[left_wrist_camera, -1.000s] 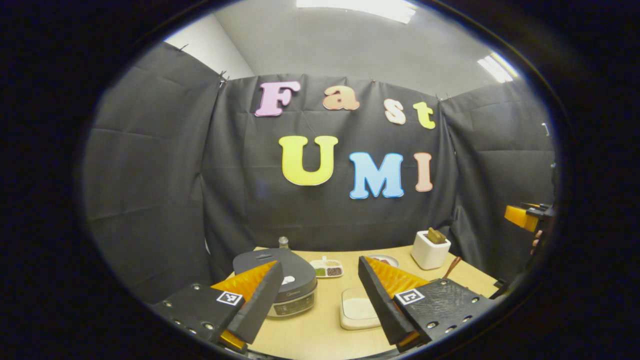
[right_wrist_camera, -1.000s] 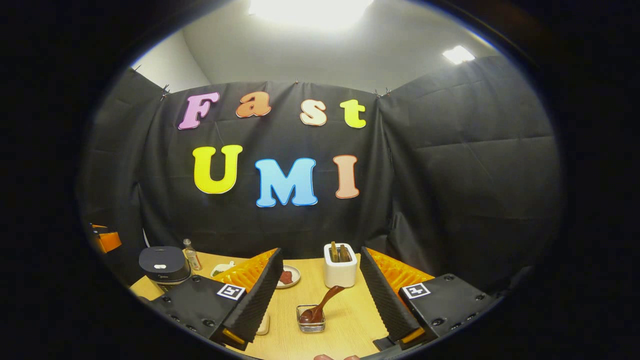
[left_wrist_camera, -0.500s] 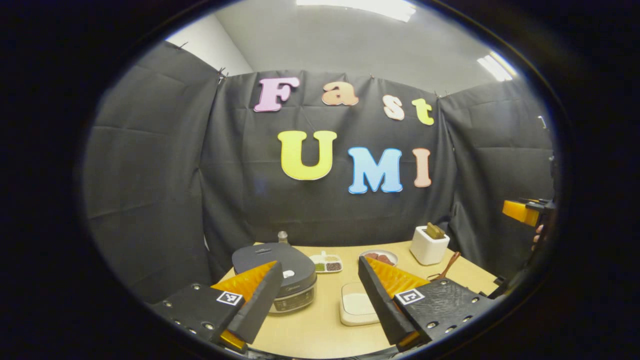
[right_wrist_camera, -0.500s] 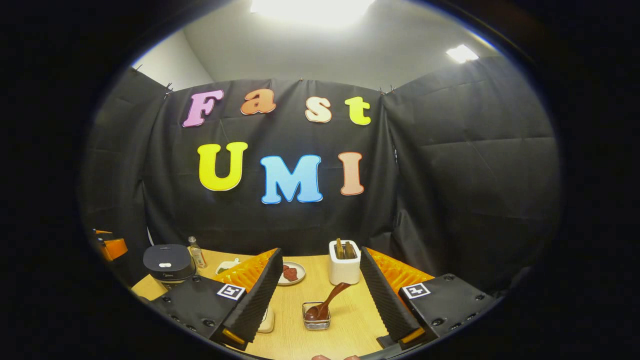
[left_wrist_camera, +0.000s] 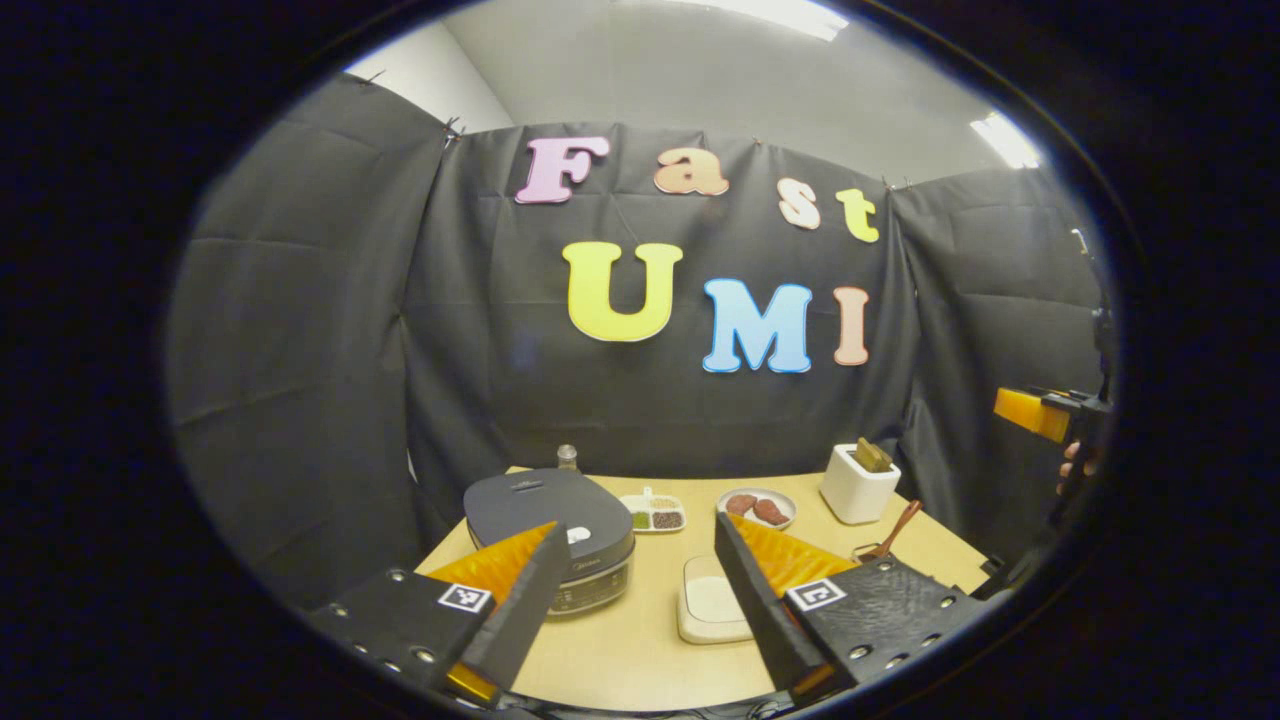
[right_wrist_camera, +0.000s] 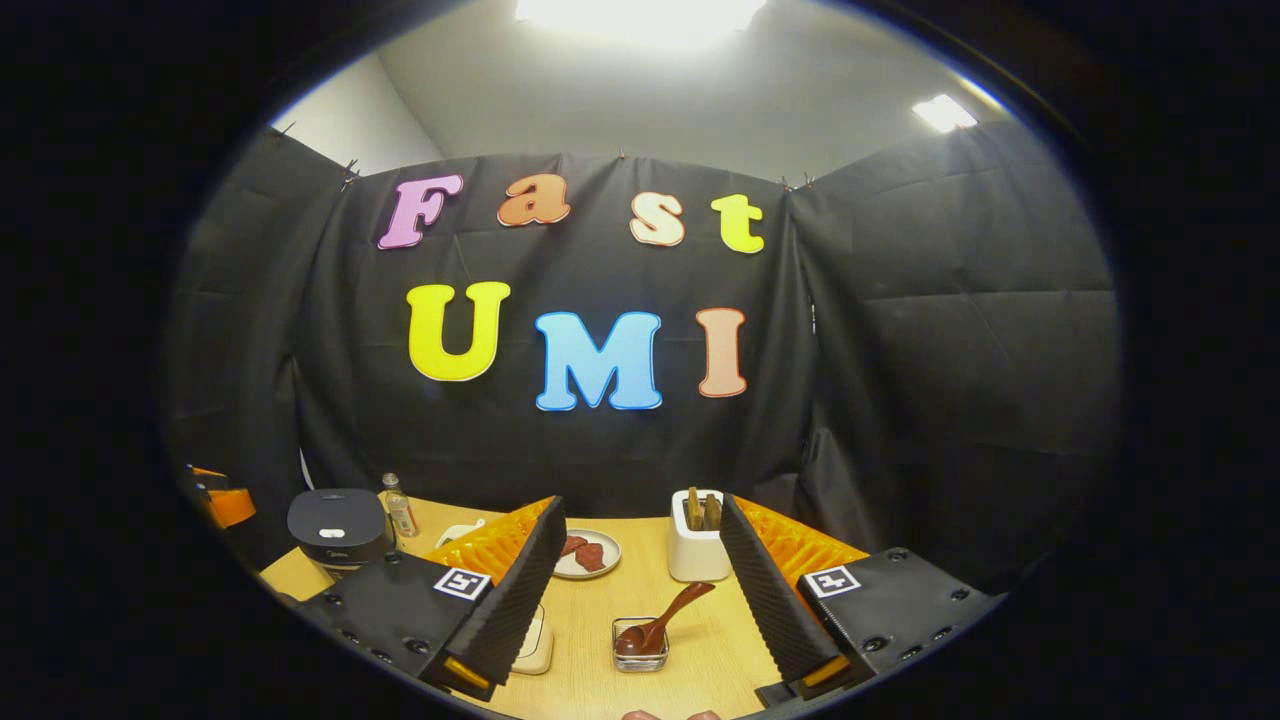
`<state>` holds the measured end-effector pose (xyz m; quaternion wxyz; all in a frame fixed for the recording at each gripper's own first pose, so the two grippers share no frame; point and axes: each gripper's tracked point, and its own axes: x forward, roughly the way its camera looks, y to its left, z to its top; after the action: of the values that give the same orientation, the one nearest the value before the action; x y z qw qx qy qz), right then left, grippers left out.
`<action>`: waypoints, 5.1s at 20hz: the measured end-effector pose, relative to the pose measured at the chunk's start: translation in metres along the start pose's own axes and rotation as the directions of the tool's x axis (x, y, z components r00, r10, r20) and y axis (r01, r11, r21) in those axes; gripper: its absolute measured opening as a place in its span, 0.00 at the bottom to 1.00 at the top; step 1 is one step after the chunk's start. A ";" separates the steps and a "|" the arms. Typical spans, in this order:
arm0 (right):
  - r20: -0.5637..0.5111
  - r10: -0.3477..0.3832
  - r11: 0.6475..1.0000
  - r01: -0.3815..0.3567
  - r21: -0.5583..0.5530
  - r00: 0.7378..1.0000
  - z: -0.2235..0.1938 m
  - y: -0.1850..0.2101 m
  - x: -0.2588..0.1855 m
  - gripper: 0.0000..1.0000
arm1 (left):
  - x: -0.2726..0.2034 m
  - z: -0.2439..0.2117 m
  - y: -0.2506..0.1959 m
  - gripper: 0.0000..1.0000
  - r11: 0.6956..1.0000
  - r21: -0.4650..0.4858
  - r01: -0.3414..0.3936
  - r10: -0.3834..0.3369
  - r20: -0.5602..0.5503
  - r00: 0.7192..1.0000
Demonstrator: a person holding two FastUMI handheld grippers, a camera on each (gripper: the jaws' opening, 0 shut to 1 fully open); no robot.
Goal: Close the left gripper, press the button to open the rice cooker; take a wooden spoon from the chopstick holder with the right hand, scoop a spoonful of rice and pour it into the rice cooker, then put the wooden spoon back into the chopstick holder.
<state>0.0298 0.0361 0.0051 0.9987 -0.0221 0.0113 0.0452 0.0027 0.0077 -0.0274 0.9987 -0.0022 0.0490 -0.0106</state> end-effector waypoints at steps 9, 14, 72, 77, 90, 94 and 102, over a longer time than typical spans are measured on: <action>-0.017 0.122 0.992 -0.122 0.015 0.992 -0.008 -0.002 0.072 0.98 | 0.033 0.010 -0.003 0.13 0.988 -0.008 -0.155 0.155 -0.063 0.986; -0.031 0.184 0.983 -0.184 0.020 0.982 -0.023 -0.026 0.110 0.98 | 0.042 0.003 -0.023 0.01 0.978 -0.053 -0.200 0.190 -0.149 0.970; -0.167 -0.290 0.949 0.306 0.077 0.942 -0.070 -0.015 0.029 0.98 | 0.219 -0.038 0.103 0.00 1.000 0.018 0.019 -0.016 -0.113 0.994; -0.171 -0.290 0.946 0.309 0.099 0.942 -0.073 -0.022 0.037 0.98 | 0.175 0.060 0.107 0.01 0.996 0.067 -0.054 0.044 0.140 0.989; -0.265 -0.210 0.964 0.244 0.104 0.941 -0.096 -0.030 0.075 0.98 | 0.136 0.023 0.075 0.92 0.993 0.057 -0.105 0.101 0.069 0.993; -0.360 -0.149 0.959 0.224 0.176 0.921 -0.128 -0.045 0.098 0.98 | 0.138 0.026 0.060 0.92 0.989 0.029 -0.144 0.142 0.060 0.988; -0.548 0.034 0.911 0.199 0.361 0.836 -0.211 -0.058 0.137 0.98 | 0.130 0.019 0.022 0.92 0.969 0.028 -0.246 0.246 0.017 0.969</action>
<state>0.1668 -0.0190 -0.2066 0.9378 0.1721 0.3015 -0.0105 0.1341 0.0273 -0.0213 0.9926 0.0190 0.0421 0.1127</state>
